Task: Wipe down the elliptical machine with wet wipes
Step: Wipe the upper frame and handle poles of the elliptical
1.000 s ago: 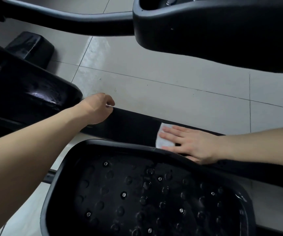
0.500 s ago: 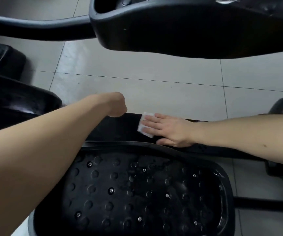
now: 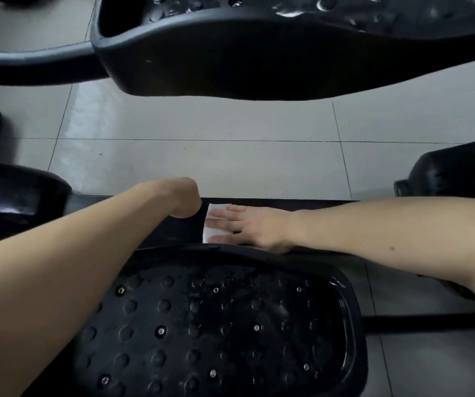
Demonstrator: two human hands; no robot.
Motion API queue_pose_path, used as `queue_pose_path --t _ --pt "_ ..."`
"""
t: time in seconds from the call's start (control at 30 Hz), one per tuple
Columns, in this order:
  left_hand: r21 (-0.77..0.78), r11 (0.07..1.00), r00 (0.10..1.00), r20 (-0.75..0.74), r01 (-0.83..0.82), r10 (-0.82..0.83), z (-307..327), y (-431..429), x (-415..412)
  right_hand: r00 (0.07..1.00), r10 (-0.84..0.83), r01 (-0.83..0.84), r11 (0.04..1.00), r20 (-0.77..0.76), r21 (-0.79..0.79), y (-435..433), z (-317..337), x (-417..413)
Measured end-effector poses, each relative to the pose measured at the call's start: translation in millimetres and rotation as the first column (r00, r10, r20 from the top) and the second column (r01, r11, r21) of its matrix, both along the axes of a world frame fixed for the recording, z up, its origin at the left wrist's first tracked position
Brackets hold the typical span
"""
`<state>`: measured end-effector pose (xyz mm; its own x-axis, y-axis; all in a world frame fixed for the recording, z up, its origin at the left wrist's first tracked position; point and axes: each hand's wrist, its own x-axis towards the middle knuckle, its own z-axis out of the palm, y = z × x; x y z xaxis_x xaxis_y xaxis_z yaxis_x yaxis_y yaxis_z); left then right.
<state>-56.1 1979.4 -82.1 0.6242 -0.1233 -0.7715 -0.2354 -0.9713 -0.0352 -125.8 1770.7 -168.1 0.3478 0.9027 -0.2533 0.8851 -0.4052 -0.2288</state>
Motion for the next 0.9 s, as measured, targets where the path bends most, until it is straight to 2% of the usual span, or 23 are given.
queue_pose_path --t 0.13,0.33,0.43,0.57,0.67,0.8,0.9 --pt "-0.007 1.000 1.000 0.012 -0.002 0.002 0 2 3 0.998 -0.052 0.051 0.998 -0.023 -0.041 -44 1 -21" --pt "-0.136 0.990 0.999 0.028 0.031 -0.027 8 -36 -10 0.985 -0.169 0.163 0.976 -0.027 -0.141 -138 19 -54" --pt "-0.149 0.988 0.999 0.009 0.037 -0.036 15 -58 -16 0.982 -0.187 0.183 0.974 -0.020 -0.131 -130 20 -56" --pt "-0.103 0.987 0.992 0.044 0.120 -0.116 21 -88 -25 0.976 -0.212 0.211 0.977 -0.053 -0.028 -84 10 -41" --pt "-0.081 0.988 0.989 0.070 0.135 -0.129 17 -99 -27 0.962 -0.263 0.260 0.965 -0.074 -0.046 -80 2 -43" --pt "-0.115 0.992 0.993 0.106 0.057 -0.045 5 -97 -29 0.874 -0.485 0.478 0.863 -0.005 -0.162 -130 4 -78" --pt "-0.137 0.990 0.991 0.137 0.016 0.003 1 -96 -28 0.818 -0.575 0.570 0.798 0.038 -0.197 -133 4 -93"
